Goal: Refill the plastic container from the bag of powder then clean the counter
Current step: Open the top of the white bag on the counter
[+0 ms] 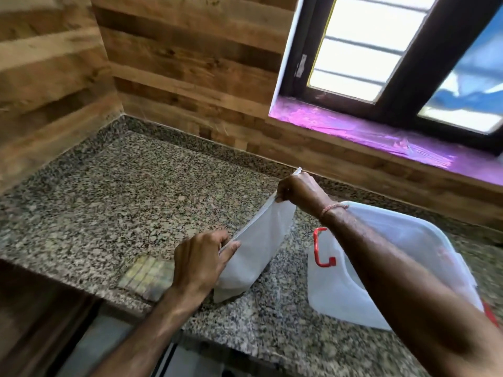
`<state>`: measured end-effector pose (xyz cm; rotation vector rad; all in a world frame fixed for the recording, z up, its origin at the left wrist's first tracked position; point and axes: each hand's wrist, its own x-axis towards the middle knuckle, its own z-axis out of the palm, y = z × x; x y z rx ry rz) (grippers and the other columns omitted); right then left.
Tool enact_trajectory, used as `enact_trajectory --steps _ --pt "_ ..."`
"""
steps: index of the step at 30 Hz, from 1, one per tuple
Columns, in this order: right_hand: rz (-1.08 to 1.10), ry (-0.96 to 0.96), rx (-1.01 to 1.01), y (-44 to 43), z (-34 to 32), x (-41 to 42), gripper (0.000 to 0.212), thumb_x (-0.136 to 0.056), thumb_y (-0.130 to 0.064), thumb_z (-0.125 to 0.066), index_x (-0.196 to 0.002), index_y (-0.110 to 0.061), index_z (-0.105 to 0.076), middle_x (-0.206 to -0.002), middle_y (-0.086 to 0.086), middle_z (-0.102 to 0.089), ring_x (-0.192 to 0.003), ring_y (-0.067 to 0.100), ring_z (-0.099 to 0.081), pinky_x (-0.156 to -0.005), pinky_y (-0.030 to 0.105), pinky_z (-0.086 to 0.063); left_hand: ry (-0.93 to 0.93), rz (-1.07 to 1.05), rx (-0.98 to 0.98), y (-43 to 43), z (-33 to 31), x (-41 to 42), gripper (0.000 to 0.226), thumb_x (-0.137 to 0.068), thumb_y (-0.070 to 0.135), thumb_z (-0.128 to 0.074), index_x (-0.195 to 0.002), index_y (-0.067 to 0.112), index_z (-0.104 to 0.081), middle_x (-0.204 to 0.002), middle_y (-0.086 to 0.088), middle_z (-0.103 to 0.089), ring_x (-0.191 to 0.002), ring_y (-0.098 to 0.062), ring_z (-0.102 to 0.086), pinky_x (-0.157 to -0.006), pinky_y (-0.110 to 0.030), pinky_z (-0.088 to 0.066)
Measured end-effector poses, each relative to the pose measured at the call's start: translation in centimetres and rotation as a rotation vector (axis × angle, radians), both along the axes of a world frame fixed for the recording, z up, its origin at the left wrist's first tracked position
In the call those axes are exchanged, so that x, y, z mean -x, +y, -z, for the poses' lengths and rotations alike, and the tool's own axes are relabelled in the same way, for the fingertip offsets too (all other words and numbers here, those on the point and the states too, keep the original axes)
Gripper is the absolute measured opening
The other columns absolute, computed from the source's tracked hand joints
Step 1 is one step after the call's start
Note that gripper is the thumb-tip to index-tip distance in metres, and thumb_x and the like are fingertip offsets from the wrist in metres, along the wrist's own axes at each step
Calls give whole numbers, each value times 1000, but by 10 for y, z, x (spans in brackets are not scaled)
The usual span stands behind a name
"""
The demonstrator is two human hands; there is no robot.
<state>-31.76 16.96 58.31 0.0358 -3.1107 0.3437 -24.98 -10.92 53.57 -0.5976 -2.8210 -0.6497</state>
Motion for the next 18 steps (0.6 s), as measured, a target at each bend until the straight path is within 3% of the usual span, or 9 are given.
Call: enact_trajectory --steps 3,7,13,16,18 --pt "4 45 24 2 12 -14 15 -80 -3 -79 -90 -14 -78 -92 3 -78 -92 20 -75 -84 36 -58 -69 -11 -47 -11 5 -3 34 -89 57 -68 -71 29 -59 -55 14 -55 -49 0 -53 -42 -20 -38" --pt "12 96 85 -9 16 -37 32 -84 -19 -81 -116 -16 -76 -117 5 -76 -110 24 -69 -91 32 -51 -142 -4 -63 -24 -5 -6 36 -86 58 -70 -68 30 -58 -53 12 -55 -48 3 -51 -42 -17 -27" --pt "-122 58 335 -65 24 -81 28 -89 -26 -76 -116 -22 -74 -119 -2 -72 -103 12 -67 -86 28 -59 -299 98 -295 -33 -33 1 32 -83 49 -78 -67 23 -66 -56 6 -62 -51 -11 -58 -51 -31 -46" --pt "-228 13 505 -99 28 -103 28 -87 -30 -79 -112 -19 -75 -115 -3 -71 -102 9 -66 -82 23 -61 -407 131 -444 -30 -47 6 26 -83 40 -81 -71 19 -70 -54 4 -66 -47 -6 -57 -50 -27 -44" --pt "-272 10 584 -117 32 -111 30 -82 -35 -84 -106 -18 -76 -110 -3 -73 -98 10 -67 -78 28 -61 -444 133 -541 -26 -55 6 25 -84 35 -81 -73 15 -72 -55 1 -68 -45 -7 -58 -49 -26 -46"
